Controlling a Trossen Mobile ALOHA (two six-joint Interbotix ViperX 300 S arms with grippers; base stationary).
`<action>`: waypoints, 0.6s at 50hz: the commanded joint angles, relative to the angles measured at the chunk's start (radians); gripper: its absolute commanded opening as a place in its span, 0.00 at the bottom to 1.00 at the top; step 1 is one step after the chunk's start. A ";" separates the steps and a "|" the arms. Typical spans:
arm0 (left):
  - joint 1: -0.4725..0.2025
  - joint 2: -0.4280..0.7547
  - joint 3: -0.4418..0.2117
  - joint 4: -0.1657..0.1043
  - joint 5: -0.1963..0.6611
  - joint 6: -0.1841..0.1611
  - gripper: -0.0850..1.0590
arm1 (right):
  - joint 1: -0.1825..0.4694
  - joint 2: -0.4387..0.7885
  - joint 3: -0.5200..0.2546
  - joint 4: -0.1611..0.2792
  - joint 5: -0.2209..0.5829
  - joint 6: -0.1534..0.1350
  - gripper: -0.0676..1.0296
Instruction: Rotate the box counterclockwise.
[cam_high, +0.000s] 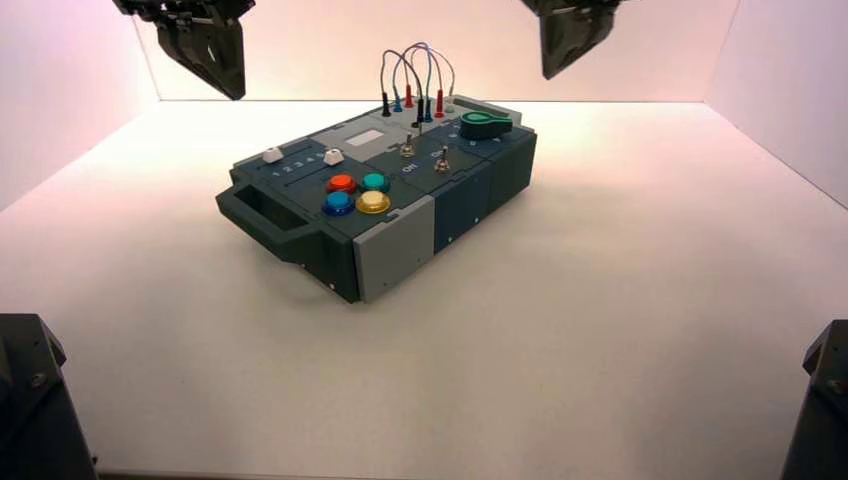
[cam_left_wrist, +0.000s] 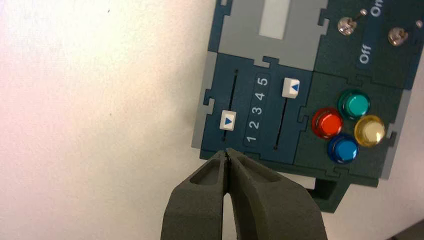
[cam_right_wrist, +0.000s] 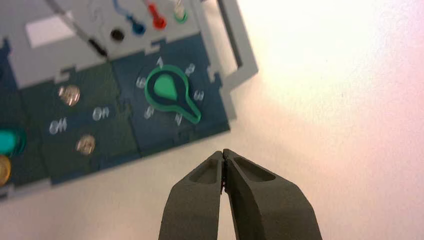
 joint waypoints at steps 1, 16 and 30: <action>-0.034 -0.029 -0.028 -0.006 -0.005 0.028 0.05 | 0.011 -0.066 0.020 0.037 0.020 -0.080 0.04; -0.101 -0.028 -0.005 -0.005 -0.058 0.094 0.05 | 0.011 -0.137 0.140 0.219 0.032 -0.247 0.04; -0.103 -0.028 0.018 0.014 -0.110 0.117 0.05 | 0.011 -0.184 0.186 0.207 0.012 -0.250 0.04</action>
